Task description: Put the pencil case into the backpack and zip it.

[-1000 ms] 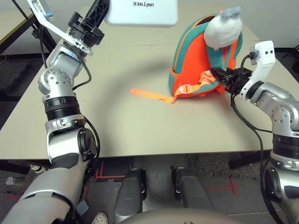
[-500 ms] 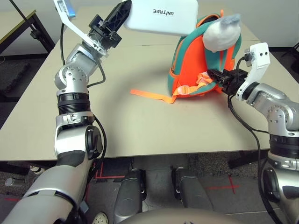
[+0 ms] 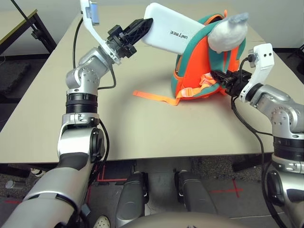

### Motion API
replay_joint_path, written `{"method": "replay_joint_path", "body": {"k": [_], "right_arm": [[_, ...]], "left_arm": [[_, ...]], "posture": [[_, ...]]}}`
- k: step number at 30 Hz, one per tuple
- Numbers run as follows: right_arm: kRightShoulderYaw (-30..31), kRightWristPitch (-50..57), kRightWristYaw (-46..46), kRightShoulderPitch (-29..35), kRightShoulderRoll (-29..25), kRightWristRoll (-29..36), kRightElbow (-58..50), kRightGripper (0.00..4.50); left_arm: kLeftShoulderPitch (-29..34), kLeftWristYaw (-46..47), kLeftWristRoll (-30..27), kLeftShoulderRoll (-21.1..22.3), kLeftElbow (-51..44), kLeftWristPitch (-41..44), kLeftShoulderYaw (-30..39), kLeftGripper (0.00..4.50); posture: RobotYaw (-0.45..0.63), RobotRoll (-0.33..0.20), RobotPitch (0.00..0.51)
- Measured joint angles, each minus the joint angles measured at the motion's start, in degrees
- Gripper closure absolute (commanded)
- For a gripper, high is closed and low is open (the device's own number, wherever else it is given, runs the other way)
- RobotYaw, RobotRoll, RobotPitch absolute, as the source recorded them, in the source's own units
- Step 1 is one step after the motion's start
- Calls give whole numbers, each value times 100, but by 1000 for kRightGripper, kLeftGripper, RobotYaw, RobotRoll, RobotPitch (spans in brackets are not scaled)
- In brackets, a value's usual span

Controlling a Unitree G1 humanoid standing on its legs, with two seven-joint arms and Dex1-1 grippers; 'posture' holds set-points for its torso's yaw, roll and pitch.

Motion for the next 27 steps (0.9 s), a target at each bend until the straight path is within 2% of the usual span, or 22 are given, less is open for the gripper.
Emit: {"method": "replay_joint_path", "body": {"k": [7,16,27], "right_arm": [[8,-6,-12,-17,42,-2,-1,3701],[32,-33,-17,-19,53,-7,-20,3701],[63,-30,-75,-15,55,-16,-85,3701]], "left_arm": [[-339,-57,458,-426,712,-479,-187,3296],[-617,-247,921,-666,1554,-1007,-314,3297],[-617,-253,1087,-830,1795,-1240,-305,3297]], "posture": [[-150,0,133],[-179,0,132],[-199,0,135]]}}
